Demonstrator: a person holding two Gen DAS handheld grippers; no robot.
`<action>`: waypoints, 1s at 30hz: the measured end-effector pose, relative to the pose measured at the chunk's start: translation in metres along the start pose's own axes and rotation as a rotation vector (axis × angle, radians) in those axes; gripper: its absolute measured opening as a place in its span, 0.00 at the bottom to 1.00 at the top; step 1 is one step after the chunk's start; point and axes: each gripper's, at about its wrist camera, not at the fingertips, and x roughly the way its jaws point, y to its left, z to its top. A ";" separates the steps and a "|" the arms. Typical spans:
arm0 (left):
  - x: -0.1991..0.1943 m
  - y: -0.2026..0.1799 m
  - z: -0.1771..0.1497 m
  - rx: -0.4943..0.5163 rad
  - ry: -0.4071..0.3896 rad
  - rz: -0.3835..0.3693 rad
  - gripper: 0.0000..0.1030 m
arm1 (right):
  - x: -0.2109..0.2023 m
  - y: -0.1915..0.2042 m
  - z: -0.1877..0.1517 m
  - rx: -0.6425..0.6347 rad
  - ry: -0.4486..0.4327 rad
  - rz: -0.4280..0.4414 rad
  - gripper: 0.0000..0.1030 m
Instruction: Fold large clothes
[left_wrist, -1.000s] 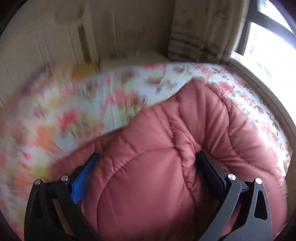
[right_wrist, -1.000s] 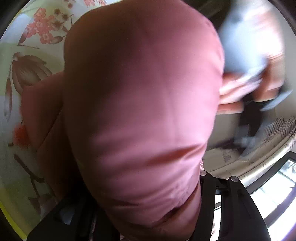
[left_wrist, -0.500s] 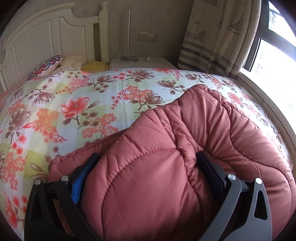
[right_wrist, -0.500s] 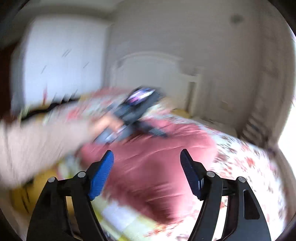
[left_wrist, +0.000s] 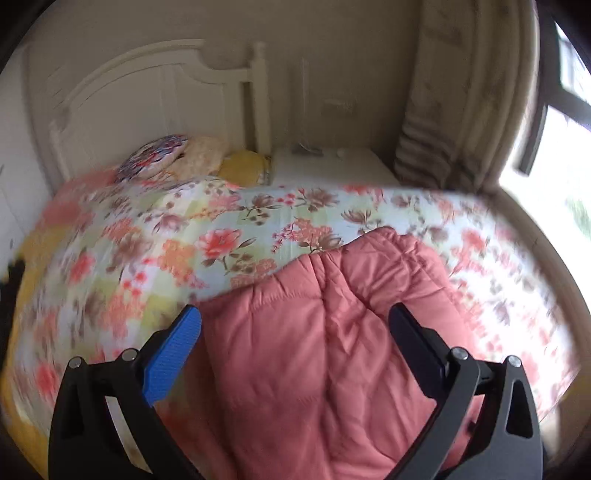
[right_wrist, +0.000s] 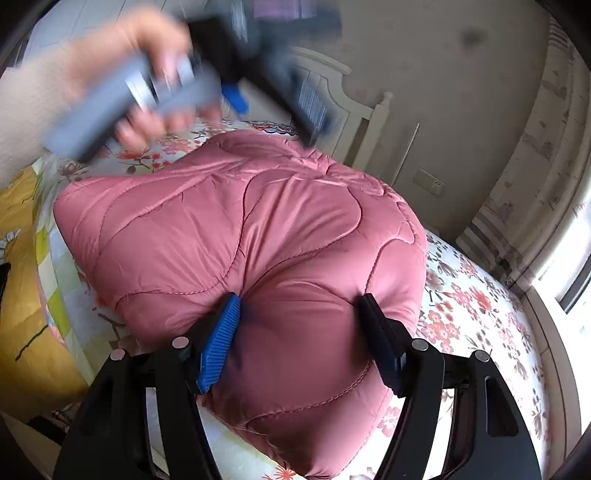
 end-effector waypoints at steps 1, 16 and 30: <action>0.001 -0.001 -0.009 -0.026 -0.004 0.013 0.98 | -0.007 0.000 -0.003 -0.002 0.000 -0.005 0.65; 0.073 0.041 -0.069 -0.129 -0.019 -0.059 0.98 | -0.039 -0.058 0.013 0.163 -0.047 0.274 0.60; 0.066 0.049 -0.075 -0.159 -0.038 -0.055 0.98 | 0.094 -0.122 0.027 0.300 0.132 0.282 0.52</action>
